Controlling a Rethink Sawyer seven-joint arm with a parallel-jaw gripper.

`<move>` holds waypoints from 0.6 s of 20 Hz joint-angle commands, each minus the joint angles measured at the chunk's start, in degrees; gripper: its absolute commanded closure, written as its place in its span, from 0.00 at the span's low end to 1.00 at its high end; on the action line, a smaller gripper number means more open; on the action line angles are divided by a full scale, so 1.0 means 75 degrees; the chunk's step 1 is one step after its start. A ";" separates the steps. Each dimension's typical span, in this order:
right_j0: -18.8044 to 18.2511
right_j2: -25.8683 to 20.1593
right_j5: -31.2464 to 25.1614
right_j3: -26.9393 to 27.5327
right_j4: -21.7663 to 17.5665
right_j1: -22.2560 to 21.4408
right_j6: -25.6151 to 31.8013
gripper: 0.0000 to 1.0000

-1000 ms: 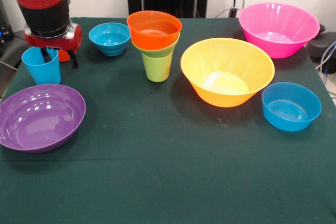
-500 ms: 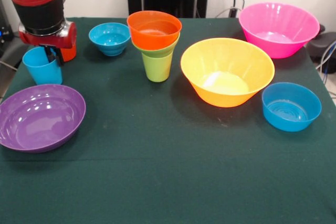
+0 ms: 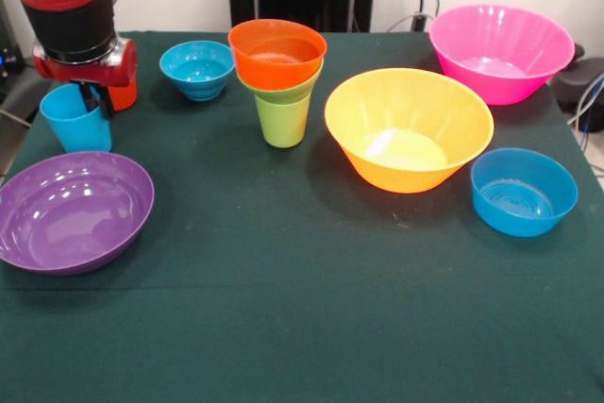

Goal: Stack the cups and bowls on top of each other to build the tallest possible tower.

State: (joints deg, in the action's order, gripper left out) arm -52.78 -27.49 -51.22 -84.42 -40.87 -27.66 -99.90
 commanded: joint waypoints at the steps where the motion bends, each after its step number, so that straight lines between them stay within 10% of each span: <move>1: 0.0310 -0.0117 -0.0277 0.0080 -0.0342 -0.0247 0.1596 1.00; 12: 0.0705 -0.0134 -0.0451 -0.0228 -0.0268 -0.0975 0.1378 1.00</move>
State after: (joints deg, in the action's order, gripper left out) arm -51.30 -27.49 -51.23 -84.70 -41.02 -33.28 -99.90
